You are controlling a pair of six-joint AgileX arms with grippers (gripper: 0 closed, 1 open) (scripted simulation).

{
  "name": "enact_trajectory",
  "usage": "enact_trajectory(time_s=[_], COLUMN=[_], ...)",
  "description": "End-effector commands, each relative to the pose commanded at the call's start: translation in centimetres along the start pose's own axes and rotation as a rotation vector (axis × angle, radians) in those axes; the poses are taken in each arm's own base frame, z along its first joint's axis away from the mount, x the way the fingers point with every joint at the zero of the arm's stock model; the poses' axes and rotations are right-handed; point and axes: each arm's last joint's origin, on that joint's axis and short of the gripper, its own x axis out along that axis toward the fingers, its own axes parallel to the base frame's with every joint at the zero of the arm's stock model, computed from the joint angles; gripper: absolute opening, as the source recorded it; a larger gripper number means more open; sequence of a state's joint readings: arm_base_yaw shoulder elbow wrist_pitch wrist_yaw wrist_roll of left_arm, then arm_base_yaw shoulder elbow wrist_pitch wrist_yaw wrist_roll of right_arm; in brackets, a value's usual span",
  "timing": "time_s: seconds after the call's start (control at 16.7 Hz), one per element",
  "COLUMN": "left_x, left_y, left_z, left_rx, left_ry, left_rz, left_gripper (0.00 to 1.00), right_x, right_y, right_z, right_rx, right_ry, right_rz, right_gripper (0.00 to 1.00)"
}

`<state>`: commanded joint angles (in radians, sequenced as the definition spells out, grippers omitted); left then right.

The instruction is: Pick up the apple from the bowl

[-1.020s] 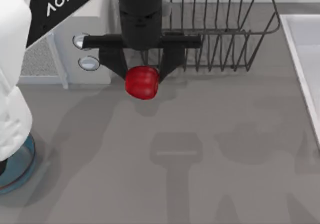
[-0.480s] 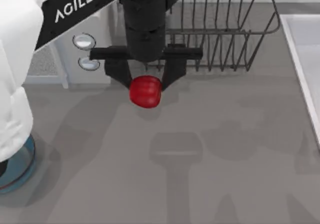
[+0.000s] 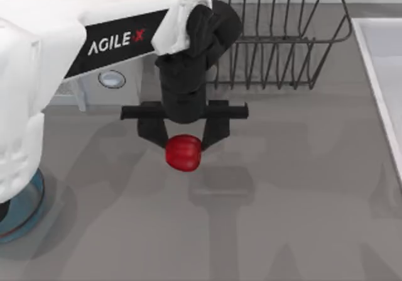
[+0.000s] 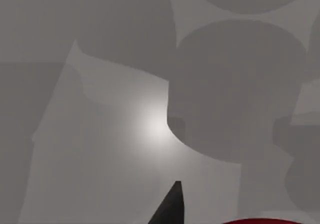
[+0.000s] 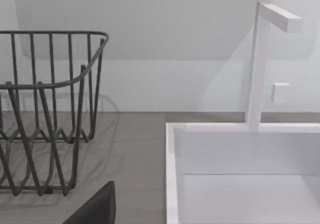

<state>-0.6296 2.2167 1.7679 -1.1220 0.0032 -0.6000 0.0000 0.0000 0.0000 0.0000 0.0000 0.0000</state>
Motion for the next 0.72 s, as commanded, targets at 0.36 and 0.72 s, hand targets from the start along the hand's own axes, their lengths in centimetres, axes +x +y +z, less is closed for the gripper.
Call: enact_trajectory(time_s=[0.36, 0.72], left_x=[0.04, 0.04], left_y=[0.01, 0.01], left_z=[-0.01, -0.01], left_rx=[0.000, 0.000], left_ry=[0.000, 0.000], left_rz=[0.000, 0.000], left_gripper=[0.15, 0.60], right_x=[0.00, 0.00], right_y=[0.00, 0.00], right_z=[0.00, 0.00], right_rx=[0.000, 0.000], right_ry=[0.000, 0.000], right_rz=[0.000, 0.000], right_gripper=[1.00, 1.00])
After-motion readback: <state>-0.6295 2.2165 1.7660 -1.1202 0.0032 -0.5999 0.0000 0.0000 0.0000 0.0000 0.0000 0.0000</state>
